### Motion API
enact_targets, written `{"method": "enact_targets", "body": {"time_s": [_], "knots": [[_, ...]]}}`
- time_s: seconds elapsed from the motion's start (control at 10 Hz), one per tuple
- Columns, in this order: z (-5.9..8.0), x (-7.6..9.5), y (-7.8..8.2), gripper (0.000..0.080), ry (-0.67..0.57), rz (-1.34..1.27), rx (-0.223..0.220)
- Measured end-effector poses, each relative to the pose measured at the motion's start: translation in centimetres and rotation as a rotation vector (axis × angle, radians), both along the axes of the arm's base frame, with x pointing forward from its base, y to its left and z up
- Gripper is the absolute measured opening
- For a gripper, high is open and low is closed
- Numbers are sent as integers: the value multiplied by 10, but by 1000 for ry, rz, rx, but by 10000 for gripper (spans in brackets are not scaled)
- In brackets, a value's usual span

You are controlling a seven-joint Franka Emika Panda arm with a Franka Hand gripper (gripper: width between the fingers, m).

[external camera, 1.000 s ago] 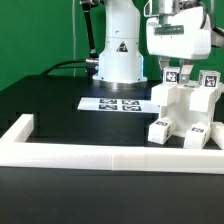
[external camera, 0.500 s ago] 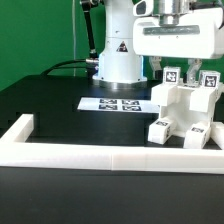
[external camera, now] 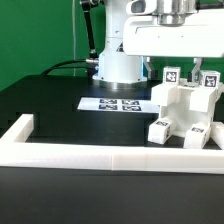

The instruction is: Assemble chair

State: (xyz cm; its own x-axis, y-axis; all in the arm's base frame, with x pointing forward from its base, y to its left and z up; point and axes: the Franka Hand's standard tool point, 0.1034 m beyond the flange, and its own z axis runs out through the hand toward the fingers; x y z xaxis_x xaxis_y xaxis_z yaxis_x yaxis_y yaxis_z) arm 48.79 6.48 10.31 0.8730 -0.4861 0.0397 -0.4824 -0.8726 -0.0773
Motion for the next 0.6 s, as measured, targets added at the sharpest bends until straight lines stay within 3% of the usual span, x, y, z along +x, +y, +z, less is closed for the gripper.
{"method": "enact_targets", "body": {"time_s": [0.6], "knots": [[0, 1, -5, 640, -16, 403, -44]]}}
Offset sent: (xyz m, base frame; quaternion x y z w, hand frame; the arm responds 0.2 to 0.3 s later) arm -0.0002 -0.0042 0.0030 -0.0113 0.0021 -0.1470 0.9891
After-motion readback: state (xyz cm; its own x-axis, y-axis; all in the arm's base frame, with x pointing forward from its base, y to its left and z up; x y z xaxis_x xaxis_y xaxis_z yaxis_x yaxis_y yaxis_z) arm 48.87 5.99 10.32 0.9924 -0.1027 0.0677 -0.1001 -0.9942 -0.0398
